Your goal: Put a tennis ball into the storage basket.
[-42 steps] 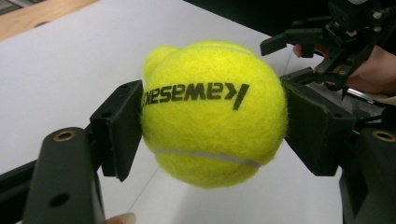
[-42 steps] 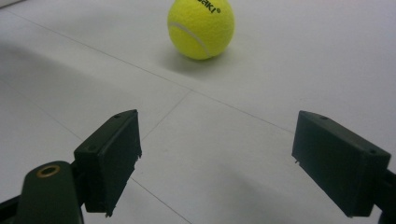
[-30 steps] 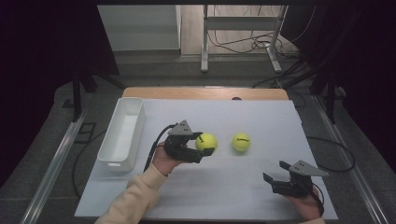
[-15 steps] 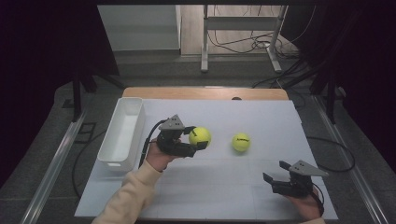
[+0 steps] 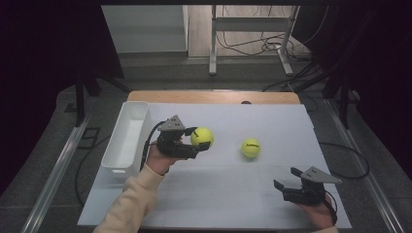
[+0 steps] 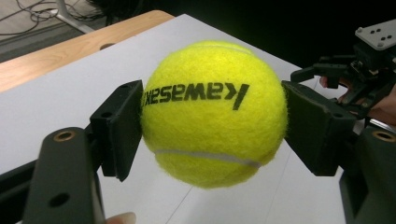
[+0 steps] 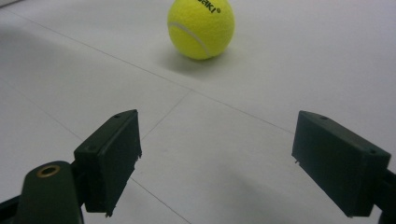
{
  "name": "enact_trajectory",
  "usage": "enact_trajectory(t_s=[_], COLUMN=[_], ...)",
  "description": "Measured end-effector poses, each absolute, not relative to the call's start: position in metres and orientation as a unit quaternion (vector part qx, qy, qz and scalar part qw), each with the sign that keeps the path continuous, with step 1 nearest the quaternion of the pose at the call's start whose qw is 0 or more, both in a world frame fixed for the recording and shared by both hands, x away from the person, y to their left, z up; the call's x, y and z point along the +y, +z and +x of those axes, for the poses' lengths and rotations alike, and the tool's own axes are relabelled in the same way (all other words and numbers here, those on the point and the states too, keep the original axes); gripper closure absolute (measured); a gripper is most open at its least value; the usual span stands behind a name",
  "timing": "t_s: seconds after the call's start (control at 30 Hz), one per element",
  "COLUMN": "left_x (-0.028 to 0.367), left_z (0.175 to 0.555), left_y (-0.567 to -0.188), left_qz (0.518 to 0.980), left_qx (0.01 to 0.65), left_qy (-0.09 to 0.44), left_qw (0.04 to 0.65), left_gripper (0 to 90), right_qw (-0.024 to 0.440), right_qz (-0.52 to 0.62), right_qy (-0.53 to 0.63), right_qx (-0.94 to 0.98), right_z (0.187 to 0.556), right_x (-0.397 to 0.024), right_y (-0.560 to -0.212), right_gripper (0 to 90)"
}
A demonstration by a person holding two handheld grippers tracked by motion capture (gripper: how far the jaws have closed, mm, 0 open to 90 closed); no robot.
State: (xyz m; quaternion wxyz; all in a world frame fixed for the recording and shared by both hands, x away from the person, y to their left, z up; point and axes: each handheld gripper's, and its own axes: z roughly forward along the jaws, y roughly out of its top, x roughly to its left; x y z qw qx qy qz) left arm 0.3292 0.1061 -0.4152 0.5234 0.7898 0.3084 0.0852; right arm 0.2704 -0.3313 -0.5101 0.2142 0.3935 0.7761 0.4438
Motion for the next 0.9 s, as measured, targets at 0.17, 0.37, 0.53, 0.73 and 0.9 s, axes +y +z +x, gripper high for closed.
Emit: enact_trajectory(t_s=[0.17, 0.37, 0.53, 0.73, 0.9], left_x=[0.110, 0.117, 0.123, 0.132, 0.138], left_z=[0.330, 0.331, 0.331, 0.332, 0.332], left_y=[-0.414, -0.411, -0.409, -0.406, -0.404], left_qz=[0.787, 0.781, 0.774, 0.765, 0.760], left_qx=[0.312, 0.322, 0.339, 0.345, 0.346], left_qy=[0.088, 0.098, 0.112, 0.115, 0.119], left_qw=[0.525, 0.526, 0.523, 0.531, 0.537], left_gripper=[26.2, 26.2, 26.2, 26.2, 26.2], right_qw=[0.214, 0.215, 0.216, 0.217, 0.217], right_qz=[0.393, 0.394, 0.394, 0.394, 0.393], right_qy=[0.444, 0.443, 0.442, 0.444, 0.443], right_qx=[0.776, 0.776, 0.776, 0.775, 0.776], right_z=[0.270, 0.270, 0.270, 0.270, 0.270], right_x=[-0.331, -0.331, -0.332, -0.332, -0.332], right_y=[-0.510, -0.510, -0.510, -0.509, -0.510], right_gripper=[16.0, 16.1, 16.0, 16.0, 16.0])
